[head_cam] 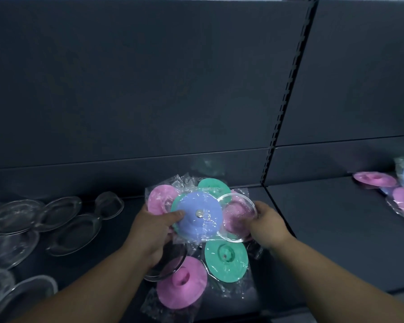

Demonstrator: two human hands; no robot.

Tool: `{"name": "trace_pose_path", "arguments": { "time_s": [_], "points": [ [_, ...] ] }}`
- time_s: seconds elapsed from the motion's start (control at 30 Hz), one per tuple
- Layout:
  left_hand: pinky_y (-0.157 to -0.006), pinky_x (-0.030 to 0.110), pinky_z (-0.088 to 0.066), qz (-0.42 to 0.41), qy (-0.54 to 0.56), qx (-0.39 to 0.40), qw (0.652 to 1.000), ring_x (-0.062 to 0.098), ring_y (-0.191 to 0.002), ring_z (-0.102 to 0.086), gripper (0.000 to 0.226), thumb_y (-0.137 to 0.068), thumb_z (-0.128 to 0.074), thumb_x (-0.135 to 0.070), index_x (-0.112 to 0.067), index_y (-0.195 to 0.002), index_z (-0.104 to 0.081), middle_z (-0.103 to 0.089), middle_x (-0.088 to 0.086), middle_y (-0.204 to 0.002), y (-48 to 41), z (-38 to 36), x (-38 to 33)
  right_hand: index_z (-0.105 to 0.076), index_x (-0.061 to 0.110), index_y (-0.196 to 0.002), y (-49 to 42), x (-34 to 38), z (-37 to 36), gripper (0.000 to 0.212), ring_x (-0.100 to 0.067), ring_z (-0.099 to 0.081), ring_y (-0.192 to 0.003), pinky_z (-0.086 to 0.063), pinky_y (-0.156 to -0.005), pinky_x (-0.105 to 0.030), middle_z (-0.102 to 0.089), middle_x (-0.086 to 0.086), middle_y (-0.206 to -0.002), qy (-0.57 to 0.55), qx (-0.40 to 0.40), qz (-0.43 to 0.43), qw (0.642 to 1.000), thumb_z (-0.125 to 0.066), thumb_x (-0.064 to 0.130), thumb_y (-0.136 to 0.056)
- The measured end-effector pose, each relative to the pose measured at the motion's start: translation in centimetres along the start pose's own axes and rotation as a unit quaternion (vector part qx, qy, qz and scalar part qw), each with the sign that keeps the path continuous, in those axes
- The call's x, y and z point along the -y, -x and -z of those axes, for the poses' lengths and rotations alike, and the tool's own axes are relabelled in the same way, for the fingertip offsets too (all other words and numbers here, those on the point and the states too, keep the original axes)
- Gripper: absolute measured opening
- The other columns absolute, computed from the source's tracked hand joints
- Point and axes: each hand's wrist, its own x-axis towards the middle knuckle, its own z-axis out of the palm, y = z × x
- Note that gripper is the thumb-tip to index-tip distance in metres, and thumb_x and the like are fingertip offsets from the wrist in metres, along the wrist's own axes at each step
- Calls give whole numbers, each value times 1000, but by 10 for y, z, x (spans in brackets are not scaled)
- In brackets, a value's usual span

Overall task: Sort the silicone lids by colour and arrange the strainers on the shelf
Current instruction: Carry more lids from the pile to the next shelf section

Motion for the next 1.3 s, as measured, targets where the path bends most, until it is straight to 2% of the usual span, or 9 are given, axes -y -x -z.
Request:
{"name": "trace_pose_path", "arguments": {
  "time_s": [0.17, 0.27, 0.5, 0.67, 0.77, 0.87, 1.1, 1.23, 1.3],
  "points": [
    [-45, 25, -52, -8, -3, -20, 1000, 18, -57, -70, 33, -78, -66, 10, -2, -108, -64, -74, 5, -74, -1, 0, 0, -68, 23, -102, 8, 12, -12, 18, -14, -66, -73, -57, -81, -35, -71, 3, -86, 13, 104, 73, 992, -69, 21, -84],
    [-44, 24, -51, -18, -7, -32, 999, 18, -55, -69, 35, -78, -66, 10, -1, -111, -62, -72, 12, -82, 0, 1, -3, -69, 20, -106, 1, 10, -11, 27, -14, -60, -104, -43, -98, -25, -65, 3, -111, 95, 45, 135, 985, -49, 34, -96],
    [-52, 30, -54, -40, -21, -57, 997, 30, -76, -70, 43, -75, -71, 7, -5, -115, -59, -71, 18, -100, -1, 7, 0, -51, 22, -130, -12, 2, 4, 44, -24, -61, -104, -49, -87, -26, -64, -6, -119, 262, 43, 39, 963, -58, 24, -87],
    [-52, 29, -54, -43, -30, -57, 997, 28, -73, -72, 40, -76, -70, 7, -4, -113, -61, -72, 16, -95, -1, 8, -1, -60, 16, -125, -16, 6, 4, 46, -17, -62, -90, -45, -75, -17, -68, -6, -113, 186, 3, 19, 982, -70, 17, -79],
    [-52, 32, -55, -48, -38, -52, 997, 28, -70, -72, 35, -77, -69, 8, -7, -108, -62, -73, 16, -93, -3, 6, -2, -67, 18, -88, -14, 12, 10, 12, -13, -59, -68, -46, -56, -18, -69, -3, -86, 133, -28, 20, 990, -73, 19, -78],
    [-51, 32, -54, -54, -46, -38, 997, 28, -69, -70, 36, -76, -70, 7, -6, -109, -63, -72, 18, -96, -8, 5, -3, -63, 17, -73, -6, 18, 21, 16, -7, -59, -63, -41, -51, -18, -66, 5, -71, 88, -81, 44, 992, -75, 26, -79],
    [-69, 53, -56, -79, -46, 25, 996, 37, -82, -68, 38, -74, -75, 3, -11, -106, -61, -71, 19, -94, -3, 0, -19, -52, 14, -78, 41, 46, 39, 17, -13, -53, -65, -39, -54, -23, -58, 3, -72, -10, -247, 90, 965, -60, 24, -89],
    [-80, 56, -54, -53, -58, 125, 989, 36, -87, -69, 36, -78, -72, 3, -15, -108, -62, -74, 11, -94, 10, 2, -25, -55, 14, -84, 85, 59, 13, 16, -21, -61, -69, -55, -67, -39, -64, -4, -79, -124, -244, 41, 961, -59, 27, -90],
    [-80, 49, -56, -58, -66, 151, 985, 30, -87, -70, 38, -77, -72, 5, -15, -108, -63, -74, 8, -94, 16, 6, -22, -55, 9, -90, 109, 62, -8, 16, -15, -58, -52, -55, -51, -34, -62, -8, -74, -250, -206, -7, 946, -55, 25, -94]
  ]
}}
